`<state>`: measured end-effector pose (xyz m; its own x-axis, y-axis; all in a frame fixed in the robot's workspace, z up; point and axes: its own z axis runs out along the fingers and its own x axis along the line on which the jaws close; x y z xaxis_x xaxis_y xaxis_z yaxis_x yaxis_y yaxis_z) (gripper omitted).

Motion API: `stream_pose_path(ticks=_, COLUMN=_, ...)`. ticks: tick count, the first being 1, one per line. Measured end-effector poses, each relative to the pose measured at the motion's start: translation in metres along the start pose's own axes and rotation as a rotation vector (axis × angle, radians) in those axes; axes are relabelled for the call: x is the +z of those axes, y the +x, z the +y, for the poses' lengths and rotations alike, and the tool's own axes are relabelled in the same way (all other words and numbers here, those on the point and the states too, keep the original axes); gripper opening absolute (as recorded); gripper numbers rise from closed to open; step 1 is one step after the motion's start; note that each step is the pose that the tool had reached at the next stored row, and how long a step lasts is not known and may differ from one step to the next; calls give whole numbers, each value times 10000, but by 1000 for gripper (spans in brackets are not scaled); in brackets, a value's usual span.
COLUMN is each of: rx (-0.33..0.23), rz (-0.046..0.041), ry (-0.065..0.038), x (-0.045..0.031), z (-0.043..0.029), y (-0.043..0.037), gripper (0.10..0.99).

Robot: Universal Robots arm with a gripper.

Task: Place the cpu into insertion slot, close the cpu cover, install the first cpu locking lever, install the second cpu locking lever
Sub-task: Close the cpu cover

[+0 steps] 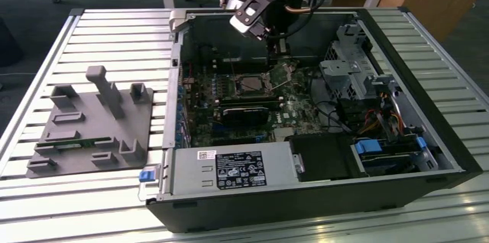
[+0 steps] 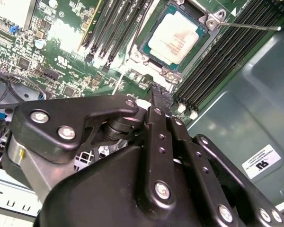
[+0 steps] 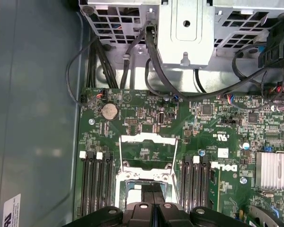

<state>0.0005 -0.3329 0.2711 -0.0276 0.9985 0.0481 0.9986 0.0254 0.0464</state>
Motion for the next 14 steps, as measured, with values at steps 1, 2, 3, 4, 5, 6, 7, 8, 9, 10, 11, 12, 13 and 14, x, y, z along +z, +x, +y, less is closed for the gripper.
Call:
stream_pose_path(ticks=1, rx=0, rz=0, ry=1, x=1, z=7, y=0, gripper=106)
stream_pose_path(ticks=2, rx=0, rz=0, ry=1, x=2, z=17, y=0, gripper=106)
stream_pose_path(ticks=3, rx=0, rz=0, ry=2, x=2, z=28, y=-1, gripper=106)
stream_pose_path(ticks=4, rx=0, rz=0, ry=4, x=4, z=43, y=-1, gripper=106)
stream_pose_path(ticks=5, rx=1, rz=4, ry=13, x=8, z=67, y=-2, gripper=106)
stream_pose_path(ticks=6, rx=1, rz=5, ry=36, x=13, z=101, y=-3, gripper=106)
stream_pose_path(ticks=7, rx=5, rz=3, ry=64, x=17, z=136, y=-4, gripper=106)
stream_pose_path(ticks=8, rx=4, rz=3, ry=95, x=22, z=174, y=-6, gripper=106)
stream_pose_path(ticks=9, rx=5, rz=3, ry=117, x=26, z=205, y=-7, gripper=106)
stream_pose_path(ticks=10, rx=6, rz=3, ry=126, x=29, z=226, y=-8, gripper=106)
stream_pose_path(ticks=11, rx=6, rz=3, ry=130, x=32, z=240, y=-8, gripper=106)
stream_pose_path(ticks=12, rx=6, rz=5, ry=130, x=36, z=248, y=-8, gripper=106)
stream_pose_path(ticks=13, rx=6, rz=5, ry=130, x=41, z=264, y=-8, gripper=106)
stream_pose_path(ticks=14, rx=6, rz=7, ry=132, x=48, z=286, y=-10, gripper=106)
